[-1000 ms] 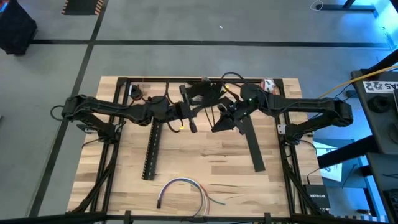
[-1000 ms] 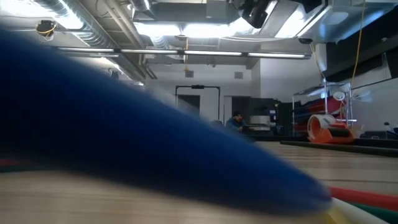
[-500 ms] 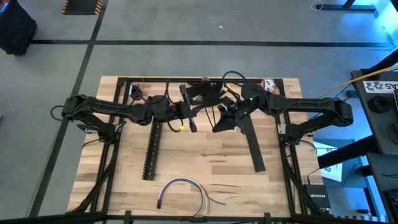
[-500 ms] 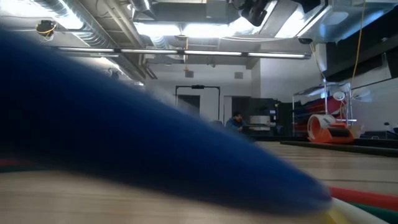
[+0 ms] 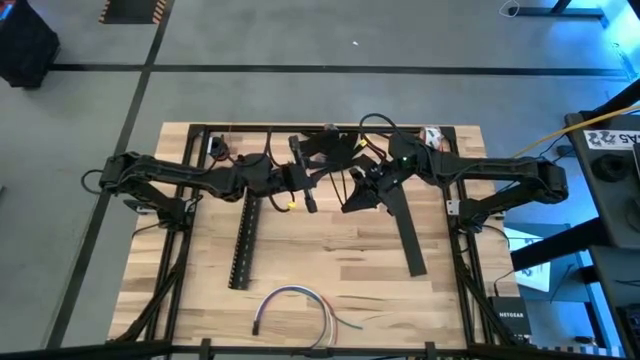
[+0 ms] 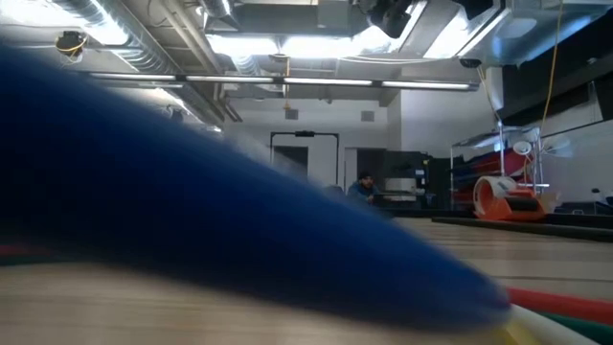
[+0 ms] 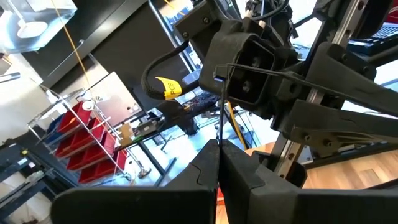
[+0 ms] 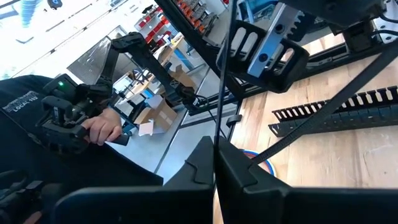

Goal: Ziptie cables
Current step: Wrap the cable wires together using the black zip tie

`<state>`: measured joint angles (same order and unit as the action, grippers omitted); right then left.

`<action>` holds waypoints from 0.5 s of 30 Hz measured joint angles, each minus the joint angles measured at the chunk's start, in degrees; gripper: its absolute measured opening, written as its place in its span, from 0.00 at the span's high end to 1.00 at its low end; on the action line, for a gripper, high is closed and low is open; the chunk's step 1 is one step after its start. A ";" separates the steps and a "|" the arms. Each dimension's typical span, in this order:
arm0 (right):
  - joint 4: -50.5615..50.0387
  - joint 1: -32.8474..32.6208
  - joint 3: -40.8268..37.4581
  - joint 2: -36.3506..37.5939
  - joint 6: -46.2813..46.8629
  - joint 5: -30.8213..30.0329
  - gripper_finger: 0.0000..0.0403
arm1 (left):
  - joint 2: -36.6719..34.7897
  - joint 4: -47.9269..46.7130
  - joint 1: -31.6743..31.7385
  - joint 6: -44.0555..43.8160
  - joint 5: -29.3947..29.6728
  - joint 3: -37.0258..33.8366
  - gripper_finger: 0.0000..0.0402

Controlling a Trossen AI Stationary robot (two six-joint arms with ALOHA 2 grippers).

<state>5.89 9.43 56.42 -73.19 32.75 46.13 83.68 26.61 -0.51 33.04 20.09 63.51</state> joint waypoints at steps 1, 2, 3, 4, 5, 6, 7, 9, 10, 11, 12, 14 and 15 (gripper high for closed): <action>0.00 -0.02 0.00 0.00 0.00 0.00 1.00 | 0.00 0.01 0.00 0.00 0.01 0.00 1.00; 0.00 -0.02 0.00 0.00 0.00 0.00 1.00 | 0.00 -0.01 0.04 0.00 0.01 0.00 1.00; 0.00 -0.02 0.00 0.00 0.00 0.00 1.00 | 0.00 -0.03 0.07 0.00 0.01 0.00 1.00; 0.02 -0.02 0.00 0.00 0.00 0.00 1.00 | 0.00 -0.06 0.07 0.00 0.01 0.00 1.00; 0.02 -0.02 0.00 0.00 0.00 0.00 1.00 | 0.00 -0.05 0.07 0.00 0.01 0.00 1.00; 0.03 -0.02 0.00 0.00 0.00 0.00 1.00 | 0.00 0.01 0.07 0.00 0.01 0.00 1.00; 0.05 -0.02 0.00 0.00 0.00 0.00 1.00 | 0.00 0.03 0.07 0.00 -0.01 0.00 1.00; 0.19 -0.02 0.00 0.00 0.00 0.00 1.00 | 0.00 0.00 0.07 -0.02 0.01 0.00 1.00; 0.20 -0.02 0.00 0.00 0.00 0.00 1.00 | 0.00 -0.02 0.00 -0.06 0.01 0.00 1.00; 0.20 -0.02 0.00 0.00 0.00 0.00 1.00 | 0.00 -0.04 -0.04 -0.07 0.01 0.00 1.00; 0.18 -0.02 0.00 0.00 0.00 0.00 1.00 | 0.00 -0.04 -0.23 0.00 0.02 0.00 1.00; 0.17 -0.02 0.00 0.00 0.00 0.01 1.00 | 0.00 -0.04 -0.40 0.56 0.03 0.00 1.00; 0.20 -0.02 0.00 0.00 0.00 0.02 1.00 | 0.00 -0.04 -0.60 0.77 0.04 0.00 1.00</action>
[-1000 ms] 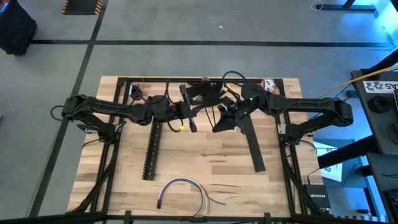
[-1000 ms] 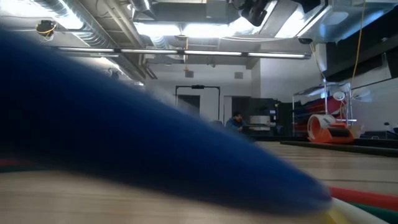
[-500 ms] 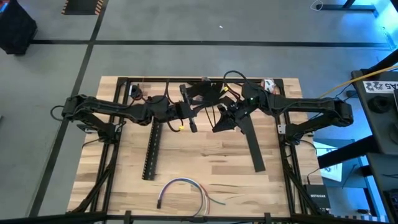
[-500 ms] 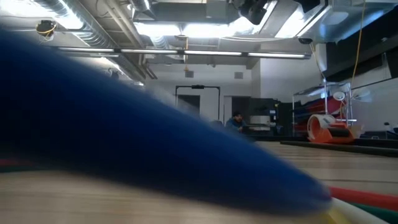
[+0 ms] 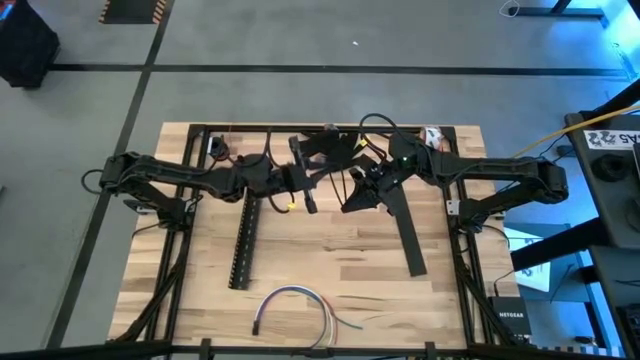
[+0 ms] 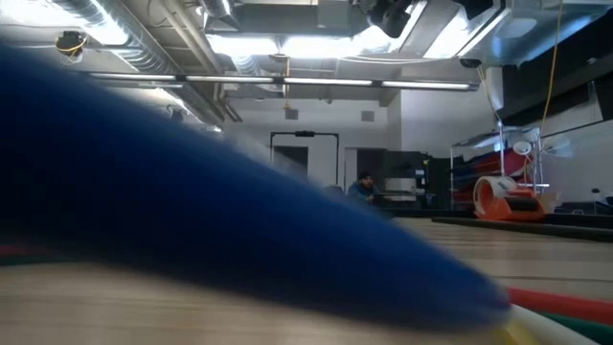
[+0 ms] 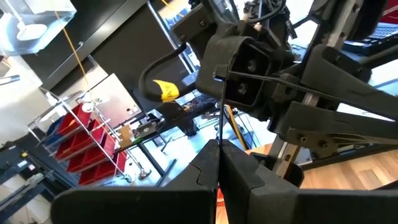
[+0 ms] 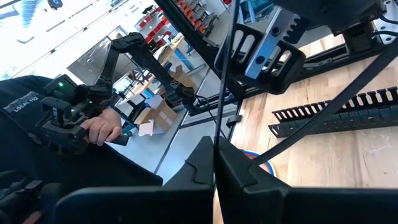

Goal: Ziptie cables
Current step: Wrap the cable wires together using the black zip tie

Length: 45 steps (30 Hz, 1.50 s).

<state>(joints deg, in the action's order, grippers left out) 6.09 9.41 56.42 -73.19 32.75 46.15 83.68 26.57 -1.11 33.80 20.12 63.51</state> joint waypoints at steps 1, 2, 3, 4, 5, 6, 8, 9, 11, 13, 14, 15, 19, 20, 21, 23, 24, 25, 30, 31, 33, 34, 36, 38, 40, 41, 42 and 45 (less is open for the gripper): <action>-0.02 0.00 0.00 0.00 0.00 0.00 1.00 | 0.00 0.00 -0.08 0.31 0.04 0.00 1.00; -0.05 0.00 0.00 0.00 0.01 0.02 1.00 | 0.00 -0.02 -0.08 0.76 0.04 0.00 1.00; -0.11 0.00 0.00 0.00 0.07 0.00 1.00 | 0.00 -0.02 -0.08 0.96 0.05 0.00 1.00; -0.13 0.00 0.00 0.00 0.24 0.00 1.00 | 0.00 -0.02 -0.08 1.06 0.06 0.00 1.00; -0.12 0.00 0.00 0.00 0.28 0.00 1.00 | 0.00 -0.11 -0.08 1.18 0.06 0.00 1.00; -0.10 0.00 0.00 0.00 0.30 0.00 1.00 | 0.00 -0.30 -0.08 1.56 0.06 0.00 1.00; 0.22 0.00 0.00 0.00 1.42 0.00 1.00 | 0.00 -1.14 -0.28 3.12 0.10 0.00 1.00; 0.52 0.00 0.00 0.00 2.16 0.00 1.00 | 0.00 -1.64 -0.41 4.43 0.15 0.00 1.00; 1.11 0.00 0.00 0.00 4.36 0.12 1.00 | 0.00 -2.54 -0.61 7.50 0.13 0.00 1.00; 1.33 0.00 0.00 0.00 7.02 0.52 1.00 | 0.00 -2.51 -0.90 10.58 0.13 -0.02 1.00; 1.44 0.00 0.00 0.00 8.83 0.56 1.00 | 0.00 -2.48 -1.09 12.47 0.13 -0.02 1.00; 1.72 0.00 0.00 0.00 10.70 0.62 1.00 | 0.00 -2.48 -1.27 14.27 0.15 -0.02 1.00; 3.11 0.00 0.00 0.00 18.80 0.84 1.00 | 0.00 -2.45 -1.83 18.69 0.13 -0.02 1.00; 3.20 0.00 0.00 0.00 21.15 1.16 1.00 | 0.00 -2.44 -1.91 19.14 0.13 -0.02 1.00; 3.17 -0.02 0.00 -0.07 23.18 1.70 1.00 | 0.00 -2.38 -1.85 19.43 0.15 -0.02 1.00; 3.07 -0.04 0.00 -0.40 26.74 2.14 1.00 | 0.00 -2.40 -1.65 20.30 0.54 -0.02 1.00; 2.93 -0.07 0.00 -0.55 28.16 2.16 1.00 | 0.00 -2.48 -1.52 20.41 0.79 -0.02 1.00; 2.94 -0.06 0.00 -0.68 29.30 2.15 1.00 | 0.00 -2.54 -1.31 20.23 0.89 -0.02 1.00; 3.55 1.55 0.00 -0.81 33.37 1.75 1.00 | 0.01 -6.39 -1.00 18.35 1.21 -0.02 1.00; 3.95 2.07 -0.02 -0.81 34.20 1.58 1.00 | 0.07 -7.28 -1.06 18.60 1.26 -0.02 1.00; 4.78 3.31 -0.02 -0.81 34.80 1.57 1.00 | 0.07 -8.51 -1.36 18.71 1.51 -0.04 1.00; 4.78 3.93 -0.02 -0.81 34.86 1.54 1.00 | 0.12 -8.50 -1.50 18.71 1.85 -0.04 1.00; 4.31 5.28 -0.02 -0.81 34.87 1.53 1.00 | 0.20 -7.59 -1.76 19.06 1.94 -0.07 1.00; 3.84 6.02 -0.02 -1.29 34.99 1.53 1.00 | 0.20 -6.42 -1.93 19.67 1.94 -0.08 1.00; 3.28 6.01 -0.05 -1.89 36.31 2.56 1.00 | 0.20 -6.22 -1.90 19.99 2.13 -0.07 1.00; 3.10 5.73 -0.12 -1.99 37.04 3.42 1.00 | 0.20 -6.65 -1.76 19.81 2.83 -0.07 1.00; 3.34 5.07 -0.13 -1.95 37.61 3.95 1.00 | 0.20 -7.30 -1.53 19.47 3.52 -0.07 1.00; 4.39 4.25 -0.02 -1.60 37.79 5.34 1.00 | 0.20 -9.29 -0.87 18.87 3.74 -0.09 1.00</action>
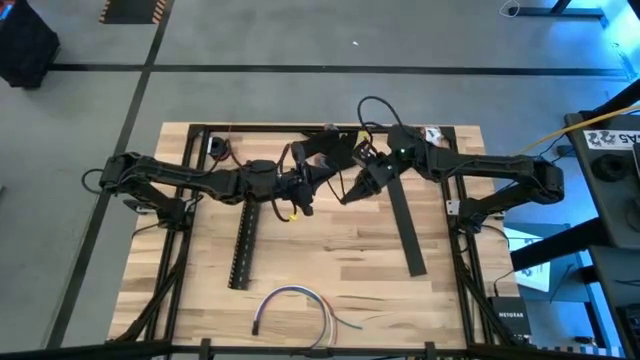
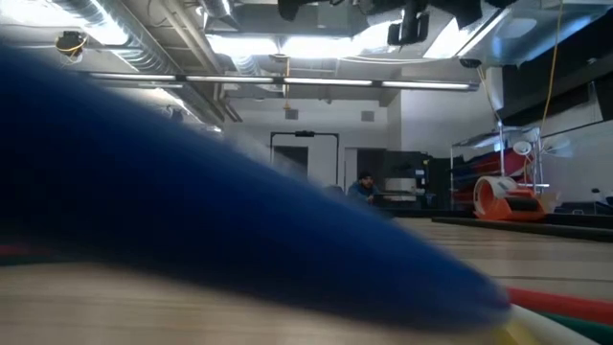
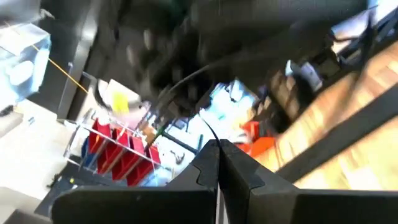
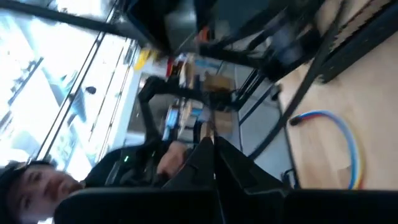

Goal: Ziptie cables
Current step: Wrap the cable wires together using the black zip tie

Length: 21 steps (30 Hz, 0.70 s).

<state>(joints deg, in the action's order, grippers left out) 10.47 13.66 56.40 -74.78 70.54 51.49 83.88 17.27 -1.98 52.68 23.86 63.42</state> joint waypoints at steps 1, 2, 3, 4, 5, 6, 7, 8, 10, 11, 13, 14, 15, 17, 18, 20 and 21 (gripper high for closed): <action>0.05 0.14 0.00 -0.04 -0.04 0.12 1.00 | 0.00 -0.57 0.12 0.00 -0.01 0.00 1.00; 0.03 0.27 0.00 -0.12 -0.27 -0.30 1.00 | 0.09 -1.30 0.19 0.04 0.03 0.01 1.00; 0.10 0.57 0.00 -0.47 -0.94 -0.78 1.00 | 0.44 -1.59 0.15 0.24 0.11 0.02 1.00; 0.40 1.12 0.01 -0.87 -1.66 -0.89 1.00 | 0.77 -2.00 0.04 0.36 0.20 0.02 1.00; 0.26 1.68 0.02 -1.25 -1.81 -0.87 1.00 | 1.25 -2.27 -0.13 0.69 0.31 0.02 1.00; -0.03 2.07 0.00 -1.77 -1.83 -0.86 1.00 | 1.77 -2.20 -0.25 1.56 0.33 0.02 1.00; 0.13 2.25 0.00 -2.33 -1.88 -0.86 1.00 | 2.22 -2.11 -0.54 2.46 0.37 0.02 1.00; 0.18 2.11 0.00 -2.80 -1.83 -0.77 1.00 | 2.32 -2.12 -0.83 3.24 0.37 0.00 1.00; -0.08 2.11 -0.02 -3.12 -1.81 -0.26 1.00 | 2.32 -1.85 -1.11 2.77 0.35 0.00 1.00; -0.04 2.10 -0.02 -3.09 -1.84 0.00 1.00 | 2.20 -1.57 -1.16 1.69 0.36 0.00 1.00; 0.31 2.00 -0.02 -2.92 -2.44 0.23 1.00 | 1.82 -1.59 -1.02 -0.69 0.88 0.00 1.00; 0.33 2.03 -0.02 -2.84 -3.23 0.18 1.00 | 1.74 -1.32 -0.88 -1.78 1.03 0.00 1.00; 0.33 2.09 -0.02 -2.84 -4.07 0.12 0.99 | 1.70 -1.18 -0.67 -2.99 1.06 0.00 1.00; 0.14 2.20 -0.02 -2.82 -6.72 -0.29 0.97 | 1.62 -1.25 -0.45 -4.92 1.15 0.00 1.00; -0.18 2.22 -0.02 -2.79 -8.06 -0.74 0.96 | 1.62 -1.37 -0.44 -6.02 1.16 0.00 1.00; -0.73 2.22 -0.02 -2.78 -10.07 -1.49 0.92 | 1.62 -1.66 -0.48 -8.04 1.13 0.00 1.00; -0.95 2.18 -0.02 -2.78 -11.01 -1.49 0.89 | 1.62 -1.72 -0.48 -8.72 1.09 0.00 1.00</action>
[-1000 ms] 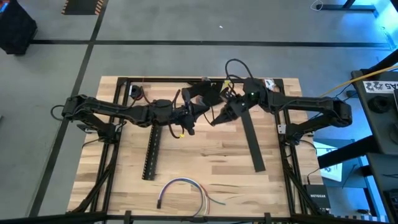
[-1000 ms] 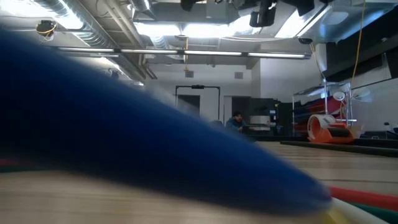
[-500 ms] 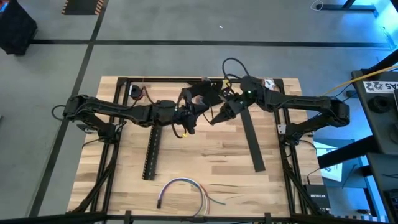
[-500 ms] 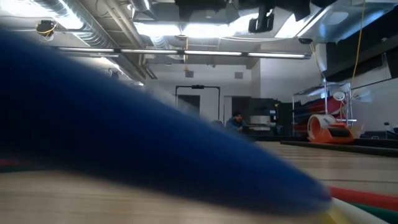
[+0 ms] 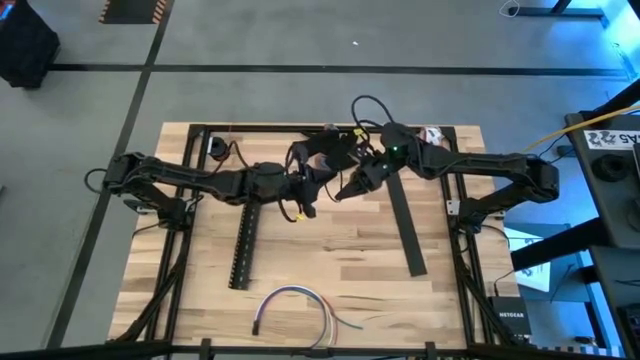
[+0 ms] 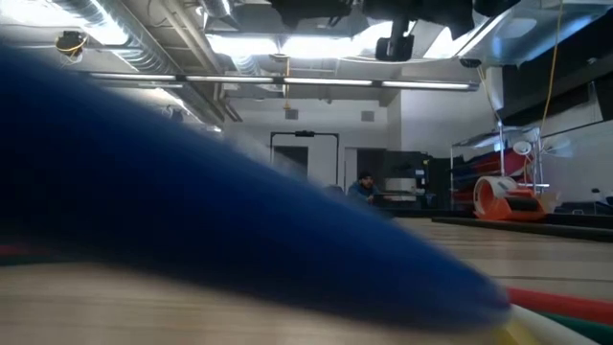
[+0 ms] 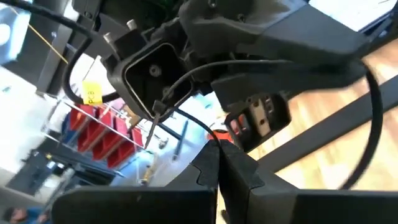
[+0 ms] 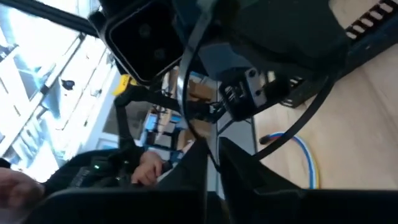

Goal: Ziptie cables
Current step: Wrap the cable wires together using the black zip tie

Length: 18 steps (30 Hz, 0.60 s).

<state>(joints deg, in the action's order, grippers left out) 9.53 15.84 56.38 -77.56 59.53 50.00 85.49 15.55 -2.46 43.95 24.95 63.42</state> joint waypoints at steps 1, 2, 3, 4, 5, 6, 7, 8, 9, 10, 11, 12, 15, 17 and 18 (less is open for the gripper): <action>-0.37 0.00 0.00 0.02 -1.27 -0.06 0.87 | 0.00 0.02 -0.03 -0.27 0.00 0.00 1.00; -1.01 0.00 0.00 0.04 -2.70 -0.44 0.84 | 0.00 0.00 -0.04 -0.30 -0.02 0.00 1.00; -1.82 0.05 0.00 0.04 -4.09 -0.66 0.81 | 0.00 0.00 -0.04 -0.33 -0.16 0.00 1.00; -2.72 0.33 0.00 0.04 -5.74 -0.73 0.79 | 0.00 0.00 -0.04 -0.48 -0.15 0.00 1.00; -3.66 0.71 0.00 0.04 -7.69 -0.68 0.76 | 0.00 0.00 -0.04 -0.61 -0.16 0.00 1.00; -4.64 0.87 0.00 0.06 -9.55 -0.50 0.74 | 0.00 -0.02 -0.04 -0.70 -0.16 0.00 1.00; -5.63 1.27 0.00 0.10 -11.11 -0.42 0.72 | 0.00 -0.01 -0.04 -0.87 -0.15 0.00 1.00; -6.49 1.74 0.00 0.11 -12.55 -0.38 0.71 | 0.00 0.02 -0.04 -1.39 -0.13 0.00 1.00; -7.06 2.15 0.00 0.11 -13.88 -0.22 0.69 | 0.00 0.02 -0.04 -1.83 -0.13 0.00 1.00; -7.40 2.58 0.00 0.11 -14.95 0.45 0.68 | 0.00 -0.02 -0.04 -2.31 -0.13 0.00 1.00; -7.49 3.12 0.00 0.17 -15.48 1.16 0.68 | 0.00 0.00 -0.04 -2.84 -0.12 0.00 1.00; -7.62 3.56 0.00 0.39 -16.32 2.09 0.67 | 0.00 0.00 -0.04 -3.14 -0.13 0.00 1.00; -7.64 4.27 0.04 0.69 -18.02 5.13 0.67 | 0.00 0.00 -0.04 -3.40 -0.13 0.00 1.00; -7.86 4.56 0.04 0.92 -18.50 5.89 0.67 | 0.00 0.00 -0.04 -3.49 -0.11 0.00 1.00; -7.90 4.44 0.04 1.08 -19.36 6.19 0.67 | 0.00 0.00 -0.04 -3.51 -0.09 0.00 1.00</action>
<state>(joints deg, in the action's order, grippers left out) 1.63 20.28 56.42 -76.48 40.18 56.19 85.49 15.55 -2.50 40.45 24.86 63.42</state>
